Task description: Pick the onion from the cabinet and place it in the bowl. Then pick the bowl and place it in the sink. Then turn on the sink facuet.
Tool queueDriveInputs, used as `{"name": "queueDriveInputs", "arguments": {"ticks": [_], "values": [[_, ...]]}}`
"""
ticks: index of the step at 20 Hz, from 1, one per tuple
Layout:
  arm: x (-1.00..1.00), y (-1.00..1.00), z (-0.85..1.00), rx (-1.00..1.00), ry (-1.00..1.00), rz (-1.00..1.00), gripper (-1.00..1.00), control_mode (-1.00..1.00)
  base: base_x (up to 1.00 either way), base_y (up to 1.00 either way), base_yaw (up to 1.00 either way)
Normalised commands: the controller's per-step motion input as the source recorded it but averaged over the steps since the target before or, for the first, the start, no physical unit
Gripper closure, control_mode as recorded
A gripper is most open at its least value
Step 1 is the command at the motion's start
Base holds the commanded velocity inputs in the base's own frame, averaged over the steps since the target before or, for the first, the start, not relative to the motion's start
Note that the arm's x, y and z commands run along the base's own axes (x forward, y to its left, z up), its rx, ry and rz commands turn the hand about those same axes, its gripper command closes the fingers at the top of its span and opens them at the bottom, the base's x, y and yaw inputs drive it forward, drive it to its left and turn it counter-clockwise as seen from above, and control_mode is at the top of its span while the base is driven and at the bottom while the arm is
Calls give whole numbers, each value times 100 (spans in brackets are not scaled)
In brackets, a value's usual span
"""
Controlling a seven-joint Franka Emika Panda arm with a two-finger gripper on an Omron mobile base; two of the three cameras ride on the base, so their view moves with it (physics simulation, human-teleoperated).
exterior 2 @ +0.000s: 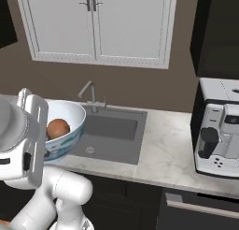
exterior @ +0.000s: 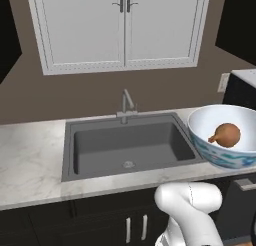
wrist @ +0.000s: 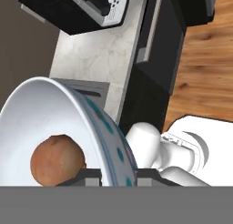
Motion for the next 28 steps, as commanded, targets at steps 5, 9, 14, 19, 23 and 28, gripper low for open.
{"name": "queueDriveInputs", "arguments": {"ticks": [5, 9, 14, 19, 23, 28], "values": [[0, 0, 0, 0, 0, 0, 100, 100, 46, 0, 0], [0, 0, 0, 0, 0, 0, 100, 100, 49, 0, 0], [0, 0, 0, 0, 0, 0, 100, 100, 25, 0, 0], [16, 0, -16, 0, 5, 3, 100, -100, 0, 0, 0], [81, -15, -65, 0, 2, 23, 100, -100, 0, 0, 0], [100, -17, -79, 0, 1, 35, 100, -100, 0, 0, 0]]}}
